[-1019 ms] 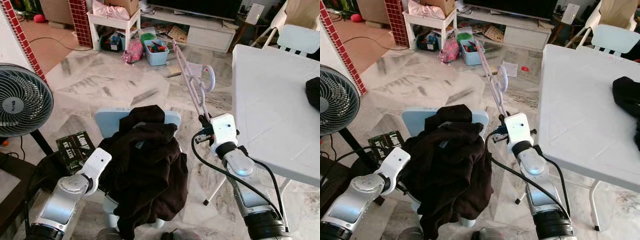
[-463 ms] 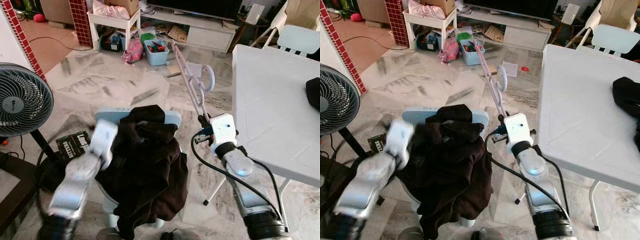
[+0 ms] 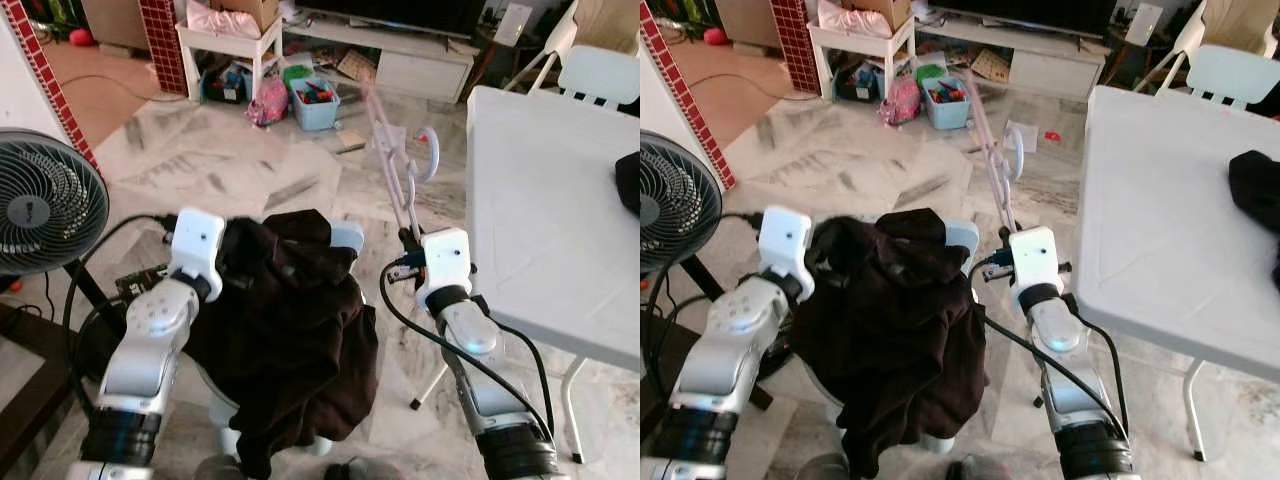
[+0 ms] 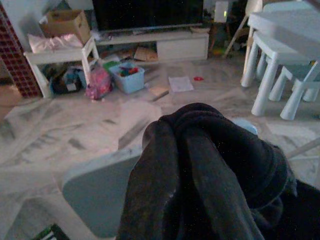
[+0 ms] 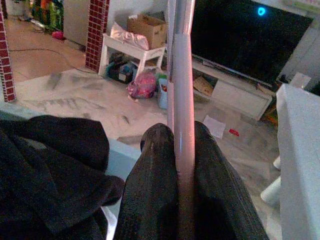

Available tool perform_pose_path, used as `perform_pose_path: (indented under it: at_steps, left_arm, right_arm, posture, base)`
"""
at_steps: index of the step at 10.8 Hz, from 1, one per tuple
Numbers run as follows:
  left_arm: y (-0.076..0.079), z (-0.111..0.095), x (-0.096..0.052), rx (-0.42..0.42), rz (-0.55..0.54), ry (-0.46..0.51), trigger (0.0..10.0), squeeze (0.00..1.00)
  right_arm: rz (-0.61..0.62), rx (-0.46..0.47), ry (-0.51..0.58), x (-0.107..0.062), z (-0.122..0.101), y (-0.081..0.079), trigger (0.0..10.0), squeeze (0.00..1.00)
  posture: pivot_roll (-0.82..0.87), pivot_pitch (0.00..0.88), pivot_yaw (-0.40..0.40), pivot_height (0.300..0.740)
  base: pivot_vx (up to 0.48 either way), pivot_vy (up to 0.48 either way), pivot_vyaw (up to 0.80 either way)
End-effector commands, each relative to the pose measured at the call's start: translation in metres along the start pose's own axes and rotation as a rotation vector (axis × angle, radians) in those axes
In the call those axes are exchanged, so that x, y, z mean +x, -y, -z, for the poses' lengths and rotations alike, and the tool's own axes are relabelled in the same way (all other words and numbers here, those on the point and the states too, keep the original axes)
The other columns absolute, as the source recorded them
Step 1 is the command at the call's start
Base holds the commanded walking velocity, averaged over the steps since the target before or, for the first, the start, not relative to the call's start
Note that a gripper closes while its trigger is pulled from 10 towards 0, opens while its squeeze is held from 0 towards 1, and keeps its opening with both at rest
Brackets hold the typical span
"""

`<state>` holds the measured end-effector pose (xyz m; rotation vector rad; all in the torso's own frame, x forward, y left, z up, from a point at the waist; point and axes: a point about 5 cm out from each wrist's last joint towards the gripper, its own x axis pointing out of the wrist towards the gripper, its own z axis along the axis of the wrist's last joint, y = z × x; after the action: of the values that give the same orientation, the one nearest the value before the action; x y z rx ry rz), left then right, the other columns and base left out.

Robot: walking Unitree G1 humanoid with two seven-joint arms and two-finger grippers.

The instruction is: Hang hanger

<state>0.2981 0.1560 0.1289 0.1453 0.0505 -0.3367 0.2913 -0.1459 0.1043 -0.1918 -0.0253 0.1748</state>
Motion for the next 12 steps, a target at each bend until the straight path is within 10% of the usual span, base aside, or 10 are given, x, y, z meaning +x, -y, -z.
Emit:
perform_pose_path:
  at_steps: [1,9,12]
  left_arm:
    - [-0.001,-0.002,0.002,-0.005,0.002,0.011,10.0,0.0]
    - [-0.003,-0.007,0.007,0.01,0.018,0.033,10.0,0.0]
    - [-0.019,-0.048,0.015,0.042,-0.02,0.169,10.0,0.0]
  right_arm:
    - [0.039,0.002,0.018,0.003,-0.004,0.008,10.0,0.0]
    - [0.095,0.005,0.029,0.003,-0.003,0.017,10.0,0.0]
    - [0.102,0.007,0.03,0.004,-0.002,0.017,10.0,0.0]
  posture:
    - [-0.01,0.0,-0.044,0.74]
    - [-0.02,0.0,-0.04,0.74]
    - [-0.01,0.0,-0.037,0.74]
  base:
    - [-0.281,0.0,0.0]
    - [-0.278,0.0,0.0]
    - [-0.087,0.0,0.0]
